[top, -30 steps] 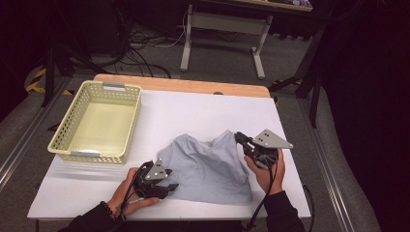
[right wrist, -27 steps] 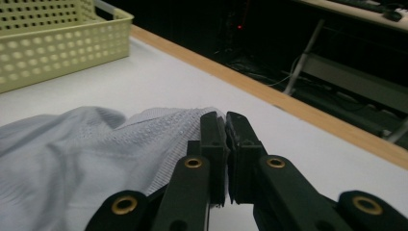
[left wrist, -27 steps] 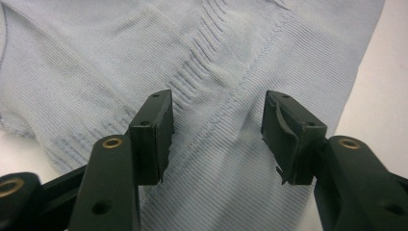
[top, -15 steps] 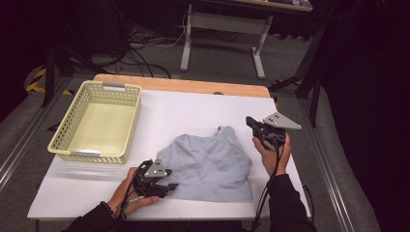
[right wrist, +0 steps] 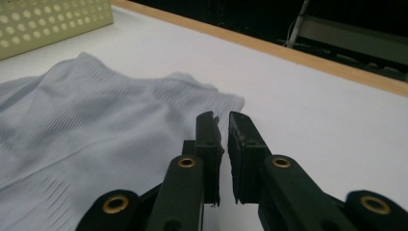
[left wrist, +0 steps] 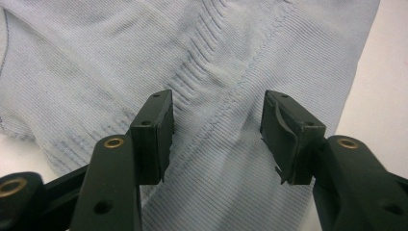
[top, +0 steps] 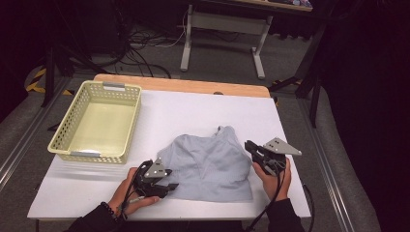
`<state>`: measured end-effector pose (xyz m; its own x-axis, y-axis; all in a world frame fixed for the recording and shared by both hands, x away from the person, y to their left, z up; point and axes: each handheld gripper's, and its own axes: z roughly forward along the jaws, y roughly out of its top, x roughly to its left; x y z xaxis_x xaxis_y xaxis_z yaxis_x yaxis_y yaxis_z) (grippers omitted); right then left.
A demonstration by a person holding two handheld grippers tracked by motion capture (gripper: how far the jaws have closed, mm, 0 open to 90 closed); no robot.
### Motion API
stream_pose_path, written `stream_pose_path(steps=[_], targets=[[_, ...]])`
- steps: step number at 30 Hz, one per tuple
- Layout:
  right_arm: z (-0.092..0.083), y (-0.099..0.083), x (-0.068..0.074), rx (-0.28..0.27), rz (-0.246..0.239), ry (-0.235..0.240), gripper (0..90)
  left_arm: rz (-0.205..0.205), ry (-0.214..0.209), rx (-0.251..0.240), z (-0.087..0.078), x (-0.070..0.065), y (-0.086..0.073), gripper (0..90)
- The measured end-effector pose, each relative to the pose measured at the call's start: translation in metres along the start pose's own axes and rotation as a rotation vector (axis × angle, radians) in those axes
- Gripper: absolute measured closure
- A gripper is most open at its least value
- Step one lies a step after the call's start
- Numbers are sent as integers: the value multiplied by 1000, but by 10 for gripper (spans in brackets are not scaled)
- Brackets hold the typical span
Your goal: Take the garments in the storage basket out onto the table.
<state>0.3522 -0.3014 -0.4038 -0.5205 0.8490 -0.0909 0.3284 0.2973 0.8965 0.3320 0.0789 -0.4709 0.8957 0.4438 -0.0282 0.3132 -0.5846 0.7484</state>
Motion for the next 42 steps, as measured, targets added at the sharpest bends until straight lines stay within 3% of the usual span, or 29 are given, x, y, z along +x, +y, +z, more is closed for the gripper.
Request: stream_pose_path(steps=[5,8,12,13,15,20,26,27,31,32,36,37,42], targets=[[-15,-18,5,53,7,0,664,2,2,0,0,0,0,466],[-21,-23,5,58,58,42,556,6,7,0,0,0,0,466],[-16,-34,10,119,61,50,498,6,7,0,0,0,0,465],[-8,-40,11,165,50,32,497,5,8,2,0,-1,0,466],[-6,-41,10,177,50,35,506,6,9,0,0,0,0,465],[4,-48,8,217,82,62,653,4,7,0,0,0,0,462],[3,-45,7,219,60,74,727,-7,39,6,-3,-2,1,412],[2,-44,7,212,52,69,732,-7,62,-4,-6,-3,3,396],[-10,-37,5,164,36,21,738,-36,130,-87,-19,2,14,374],[-12,-36,5,158,34,13,738,-54,163,-103,-22,4,19,373],[-20,-32,1,146,30,-23,739,-104,217,-137,-20,13,37,373],[-20,-32,0,148,31,-28,739,-107,224,-150,-16,17,46,373],[-16,-38,-4,177,46,-40,740,-125,251,-123,10,36,72,406]])
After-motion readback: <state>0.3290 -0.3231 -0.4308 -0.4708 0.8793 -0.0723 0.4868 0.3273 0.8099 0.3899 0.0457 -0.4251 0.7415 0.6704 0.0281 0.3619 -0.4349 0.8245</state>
